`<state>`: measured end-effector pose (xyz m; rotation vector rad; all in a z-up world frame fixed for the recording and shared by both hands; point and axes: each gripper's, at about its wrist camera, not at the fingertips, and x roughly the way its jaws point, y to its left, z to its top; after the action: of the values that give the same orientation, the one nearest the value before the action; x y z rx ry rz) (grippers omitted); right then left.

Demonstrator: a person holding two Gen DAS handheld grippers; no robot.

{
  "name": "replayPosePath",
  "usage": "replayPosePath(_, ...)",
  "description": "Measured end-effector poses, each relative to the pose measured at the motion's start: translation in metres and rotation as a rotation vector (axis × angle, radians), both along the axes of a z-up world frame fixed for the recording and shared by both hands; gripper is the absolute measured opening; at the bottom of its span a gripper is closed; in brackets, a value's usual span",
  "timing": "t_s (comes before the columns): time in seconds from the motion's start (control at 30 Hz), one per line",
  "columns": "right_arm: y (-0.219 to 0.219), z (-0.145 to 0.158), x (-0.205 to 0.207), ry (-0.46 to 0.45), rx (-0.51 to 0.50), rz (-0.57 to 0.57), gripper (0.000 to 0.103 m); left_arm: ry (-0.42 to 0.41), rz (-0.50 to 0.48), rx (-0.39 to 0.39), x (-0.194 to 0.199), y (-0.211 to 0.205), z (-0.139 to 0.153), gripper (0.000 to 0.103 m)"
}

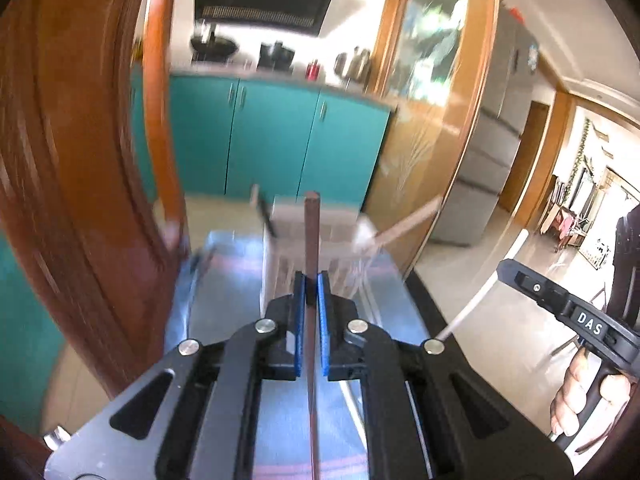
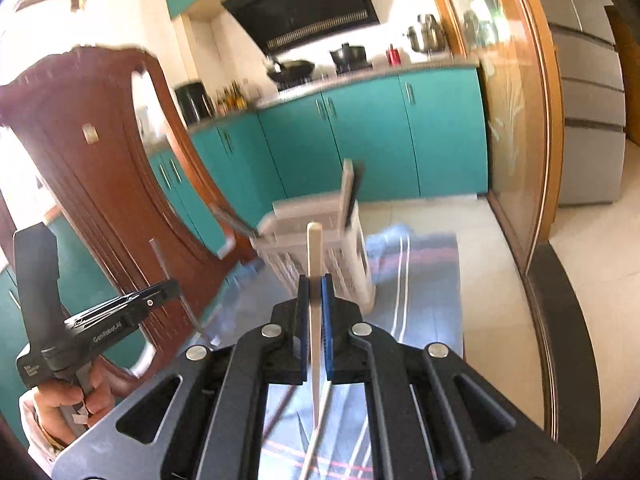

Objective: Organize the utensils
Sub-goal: 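Lift both held chopsticks and carry them above the white holder, then open both tools over the holder to drop the chopsticks inside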

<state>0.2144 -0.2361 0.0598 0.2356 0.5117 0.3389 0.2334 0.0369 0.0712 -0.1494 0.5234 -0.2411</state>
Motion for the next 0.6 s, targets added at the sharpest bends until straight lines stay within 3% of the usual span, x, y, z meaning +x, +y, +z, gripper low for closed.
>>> replayPosePath(0.1,0.001,0.038,0.017,-0.078,0.022,-0.014,0.006,-0.115,0.003,-0.015,0.014,0.0,0.055,0.007)
replayPosePath(0.27,-0.001,0.097,0.054,-0.22,0.073,-0.086,0.006,-0.278,0.077,-0.002,0.045,0.0,0.114,0.007)
replayPosePath(0.4,0.006,0.114,0.077,-0.308,0.063,-0.139,0.006,-0.291,0.129,0.031,0.075,-0.006,0.115,0.007)
replayPosePath(0.6,0.028,0.072,0.119,-0.264,-0.034,-0.164,0.006,-0.195,0.14,0.047,0.108,-0.014,0.062,0.007)
